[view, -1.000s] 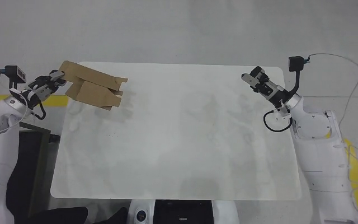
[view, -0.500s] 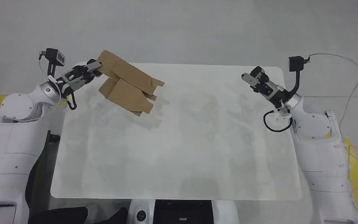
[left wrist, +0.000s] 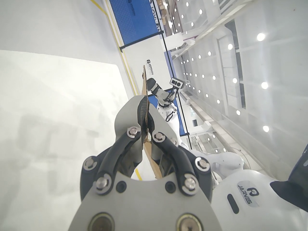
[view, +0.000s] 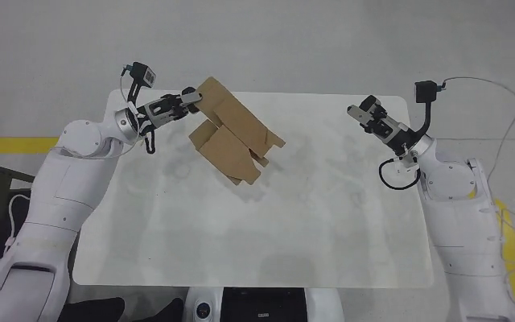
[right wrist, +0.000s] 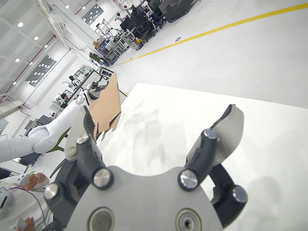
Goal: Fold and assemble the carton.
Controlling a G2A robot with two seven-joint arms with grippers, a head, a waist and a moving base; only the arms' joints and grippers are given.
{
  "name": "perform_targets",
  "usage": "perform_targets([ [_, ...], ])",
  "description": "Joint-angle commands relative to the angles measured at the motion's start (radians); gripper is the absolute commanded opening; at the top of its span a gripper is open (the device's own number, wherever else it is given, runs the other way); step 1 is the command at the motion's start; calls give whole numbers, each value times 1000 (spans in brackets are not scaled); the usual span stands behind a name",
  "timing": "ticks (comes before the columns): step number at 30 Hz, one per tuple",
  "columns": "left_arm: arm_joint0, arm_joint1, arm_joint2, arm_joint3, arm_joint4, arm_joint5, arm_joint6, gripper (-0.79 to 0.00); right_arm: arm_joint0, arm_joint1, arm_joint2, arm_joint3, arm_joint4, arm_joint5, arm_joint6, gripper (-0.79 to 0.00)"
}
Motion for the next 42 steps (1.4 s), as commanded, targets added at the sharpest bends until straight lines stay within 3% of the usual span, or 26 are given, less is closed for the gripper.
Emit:
perform_targets([
  [1, -9, -10, 25, -1, 0, -3, -18, -785, 0, 0, 0, 0, 0, 0, 0, 0],
  [10, -23, -44, 86, -20, -34, -44, -130, -785, 0, 0, 0, 0, 0, 0, 0, 0],
  [18, -47, -62, 105, 18, -76, -68, -279, -785, -14, -2, -17, -3, 30, 10, 6, 0],
  [31, -96, -94, 127, 90, -104, -64, -328, -785, 57, -25, -208, 150, 544, -37, 366, 0],
  [42, -108, -113, 140, 68, -107, -39, -353, -785, 176, -71, -397, 261, 705, -31, 539, 0],
])
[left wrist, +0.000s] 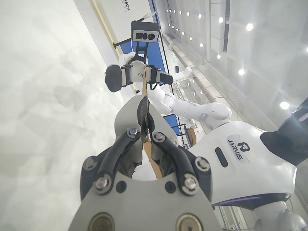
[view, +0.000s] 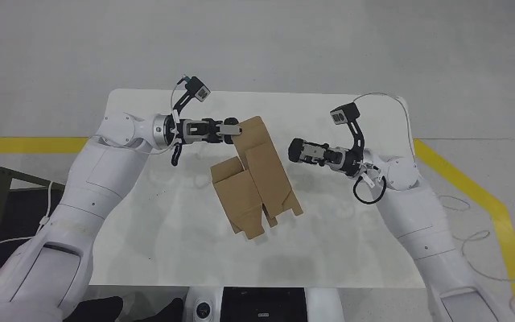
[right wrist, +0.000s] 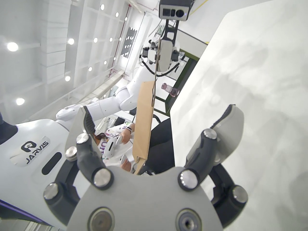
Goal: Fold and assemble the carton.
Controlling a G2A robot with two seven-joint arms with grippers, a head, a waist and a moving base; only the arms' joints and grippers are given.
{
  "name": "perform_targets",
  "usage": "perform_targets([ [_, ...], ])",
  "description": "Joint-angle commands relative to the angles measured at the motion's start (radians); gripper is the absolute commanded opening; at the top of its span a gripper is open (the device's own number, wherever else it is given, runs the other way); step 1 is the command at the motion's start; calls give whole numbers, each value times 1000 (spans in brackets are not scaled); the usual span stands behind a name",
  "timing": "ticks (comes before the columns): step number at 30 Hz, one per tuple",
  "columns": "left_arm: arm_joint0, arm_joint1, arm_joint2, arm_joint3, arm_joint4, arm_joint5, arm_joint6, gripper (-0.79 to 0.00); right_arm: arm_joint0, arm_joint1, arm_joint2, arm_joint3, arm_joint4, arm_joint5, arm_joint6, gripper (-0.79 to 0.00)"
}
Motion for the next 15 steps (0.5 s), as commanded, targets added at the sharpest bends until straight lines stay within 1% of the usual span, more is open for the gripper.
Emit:
perform_targets([
  [1, -1, -1, -2, -8, 2, 3, -3, -785, 22, -7, -26, 19, 2, 1, 22, 0],
  [6, -7, -2, -5, -25, 25, 7, -7, -785, 76, -25, -86, 62, -20, 4, 59, 0],
  [15, -7, 1, 13, -39, 108, 7, -7, -785, 137, -42, -148, 89, -80, 16, 71, 0],
])
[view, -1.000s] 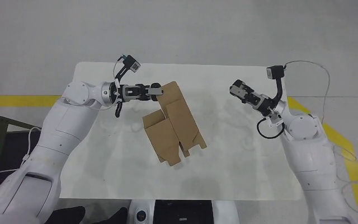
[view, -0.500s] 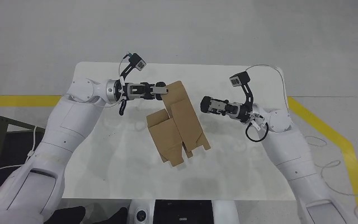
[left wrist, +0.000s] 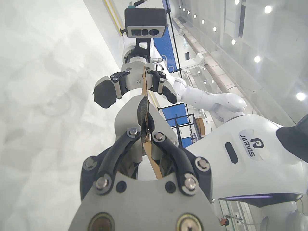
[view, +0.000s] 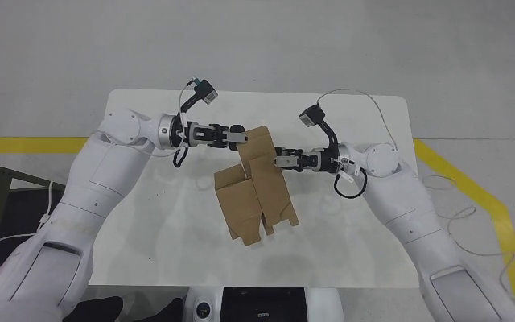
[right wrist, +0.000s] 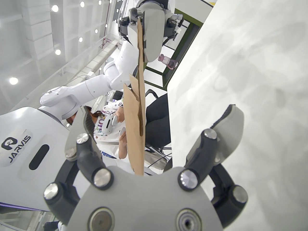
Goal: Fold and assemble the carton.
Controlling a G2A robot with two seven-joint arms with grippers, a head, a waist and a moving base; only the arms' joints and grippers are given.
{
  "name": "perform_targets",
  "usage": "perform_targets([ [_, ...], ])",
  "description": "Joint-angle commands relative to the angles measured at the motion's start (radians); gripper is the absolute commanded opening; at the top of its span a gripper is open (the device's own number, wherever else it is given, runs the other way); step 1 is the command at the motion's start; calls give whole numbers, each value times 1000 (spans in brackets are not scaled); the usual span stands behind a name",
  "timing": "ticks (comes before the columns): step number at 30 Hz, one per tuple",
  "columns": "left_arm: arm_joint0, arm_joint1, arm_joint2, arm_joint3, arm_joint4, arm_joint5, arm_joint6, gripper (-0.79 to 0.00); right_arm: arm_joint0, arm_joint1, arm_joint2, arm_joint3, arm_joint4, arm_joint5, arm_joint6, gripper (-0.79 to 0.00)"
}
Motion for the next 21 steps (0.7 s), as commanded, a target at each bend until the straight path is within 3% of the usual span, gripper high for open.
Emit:
perform_targets([
  [1, 0, 0, 4, 1, 5, 1, -1, -785, 7, -2, -8, 3, -12, 2, 2, 0],
  [2, -1, 0, 5, 2, 6, 0, 0, -785, 10, -2, -13, 5, -16, 3, 3, 0],
  [3, -2, 0, 7, 3, 7, 0, 0, -785, 12, -3, -17, 6, -18, 4, 4, -65],
  [4, -3, 0, 8, 4, 6, 0, 0, -785, 14, -4, -21, 8, -19, 3, 3, -188],
  [5, -4, -1, 10, 4, 5, 0, 0, -785, 16, -5, -25, 8, -20, 3, 3, -391],
  [10, -9, -1, 16, 8, 4, 0, 1, -785, 18, -8, -41, 10, -20, 3, 3, -573],
  [12, -11, -1, 16, 12, 3, -3, 3, -785, 19, -9, -47, 6, -18, 5, 5, -696],
  [15, -13, -1, 17, 14, 6, -7, 7, -785, 19, -9, -56, -3, -12, 9, 9, -785],
  [21, -16, 2, 19, 15, 16, -15, 15, -785, 18, -10, -73, -16, 17, 4, 4, -785],
])
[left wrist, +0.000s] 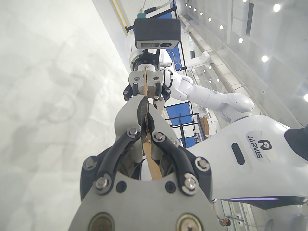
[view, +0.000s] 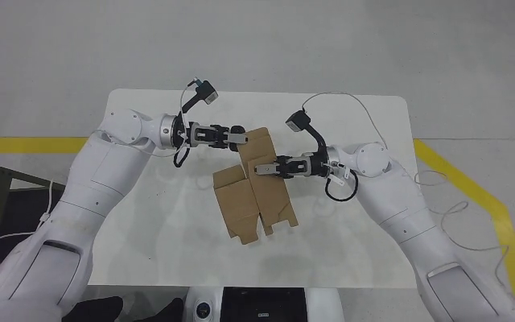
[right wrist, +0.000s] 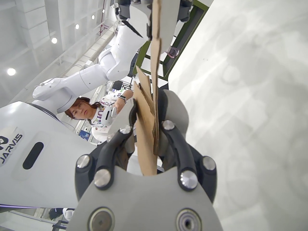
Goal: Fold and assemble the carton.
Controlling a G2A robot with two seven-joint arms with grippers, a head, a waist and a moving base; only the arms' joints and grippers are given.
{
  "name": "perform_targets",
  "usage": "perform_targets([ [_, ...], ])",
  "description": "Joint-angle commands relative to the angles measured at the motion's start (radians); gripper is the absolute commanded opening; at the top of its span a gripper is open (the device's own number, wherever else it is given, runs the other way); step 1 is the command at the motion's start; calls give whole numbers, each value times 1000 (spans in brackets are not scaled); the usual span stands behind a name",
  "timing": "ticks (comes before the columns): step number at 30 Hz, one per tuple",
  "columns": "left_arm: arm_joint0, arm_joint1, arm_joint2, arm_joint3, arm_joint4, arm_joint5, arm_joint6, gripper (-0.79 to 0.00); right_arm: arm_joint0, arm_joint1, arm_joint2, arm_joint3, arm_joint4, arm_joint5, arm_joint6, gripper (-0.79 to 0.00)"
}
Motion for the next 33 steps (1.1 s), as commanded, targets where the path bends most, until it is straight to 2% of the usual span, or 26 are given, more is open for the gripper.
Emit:
perform_targets([
  [1, -1, 1, -1, -1, 1, -5, 5, -785, 0, 0, -5, 1, 8, -3, -3, -785],
  [2, 0, 2, -2, -2, 0, -7, 8, -785, 0, 0, -8, 2, 14, -4, -4, -785],
  [3, 0, 3, -3, -6, 0, -11, 11, -634, -1, -1, -9, 3, 22, -7, -7, -785],
  [4, 1, 4, -4, -10, 2, -14, 15, -406, -2, -1, -11, 4, 31, -10, -10, -785],
  [5, 2, 5, -5, -14, 2, -17, 17, 0, -2, -1, -13, 6, 37, -12, -11, -785],
  [9, 3, 9, -21, -3, -36, -22, 23, 0, -1, -2, -19, 11, 59, -18, -18, -785],
  [14, -13, 8, -54, 62, -70, -51, 51, 0, 2, -1, -12, 50, 80, -23, -23, -785],
  [20, -18, 9, -82, 115, -33, -59, 121, 0, 9, -1, 13, 84, 46, 66, -130, -785],
  [26, 30, 15, -95, 83, 29, -16, 184, 0, 0, 4, 44, 56, -3, 160, -238, -785],
  [33, 116, 24, -120, -3, 31, 90, 247, 0, -23, 5, 73, 15, -38, 232, -364, -785],
])
